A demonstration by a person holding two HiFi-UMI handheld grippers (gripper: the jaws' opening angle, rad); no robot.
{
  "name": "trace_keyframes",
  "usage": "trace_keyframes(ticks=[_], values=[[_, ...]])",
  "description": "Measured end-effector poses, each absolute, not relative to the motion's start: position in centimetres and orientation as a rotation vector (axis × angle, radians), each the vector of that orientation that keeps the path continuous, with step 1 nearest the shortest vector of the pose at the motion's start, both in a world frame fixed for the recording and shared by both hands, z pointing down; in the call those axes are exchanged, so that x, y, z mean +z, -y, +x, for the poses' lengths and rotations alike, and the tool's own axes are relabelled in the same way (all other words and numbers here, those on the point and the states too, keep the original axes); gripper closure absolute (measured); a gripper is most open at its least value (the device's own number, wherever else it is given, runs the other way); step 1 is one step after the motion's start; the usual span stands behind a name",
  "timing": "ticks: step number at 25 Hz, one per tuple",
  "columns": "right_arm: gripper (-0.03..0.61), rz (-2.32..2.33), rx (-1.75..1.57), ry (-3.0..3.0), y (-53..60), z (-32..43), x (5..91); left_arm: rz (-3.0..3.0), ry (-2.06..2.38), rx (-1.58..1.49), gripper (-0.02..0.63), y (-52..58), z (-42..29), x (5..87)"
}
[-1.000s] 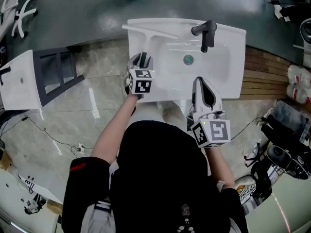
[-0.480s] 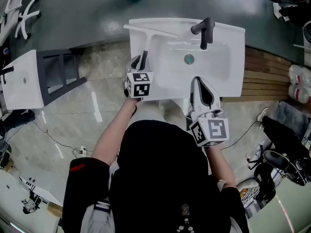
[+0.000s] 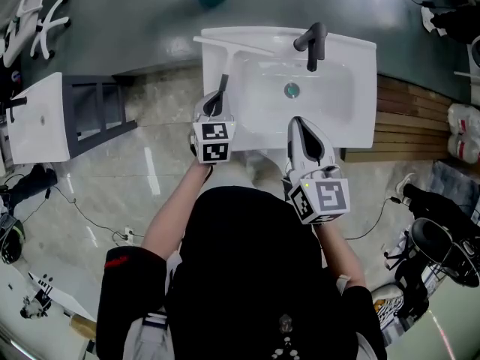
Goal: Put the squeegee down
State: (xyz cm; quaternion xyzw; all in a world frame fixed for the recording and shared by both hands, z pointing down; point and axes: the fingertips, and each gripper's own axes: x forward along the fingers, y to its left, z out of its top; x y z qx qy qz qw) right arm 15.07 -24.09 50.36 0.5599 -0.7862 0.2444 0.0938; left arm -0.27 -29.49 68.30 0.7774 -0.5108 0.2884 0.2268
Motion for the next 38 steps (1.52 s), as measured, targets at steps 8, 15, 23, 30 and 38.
trace_keyframes(ticks=[8, 15, 23, 30, 38], values=[[0.575, 1.625, 0.72, 2.391, 22.4, 15.7, 49.7, 2.393, 1.342, 0.546, 0.612, 27.0, 4.1, 60.1], [0.575, 1.603, 0.667, 2.463, 20.1, 16.8, 48.1, 2.493, 1.375, 0.371, 0.612, 24.2, 6.0, 53.0], [0.577, 1.591, 0.565, 2.567, 18.4, 17.6, 44.7, 2.527, 1.497, 0.258, 0.612, 21.0, 6.0, 47.2], [0.577, 1.61, 0.418, 2.654, 17.0, 18.4, 40.3, 2.608, 1.558, 0.14, 0.612, 18.8, 6.8, 42.3], [0.577, 1.68, 0.301, 2.691, 15.3, 21.0, 36.5, 2.694, 1.565, 0.036, 0.612, 17.0, 8.8, 37.6]])
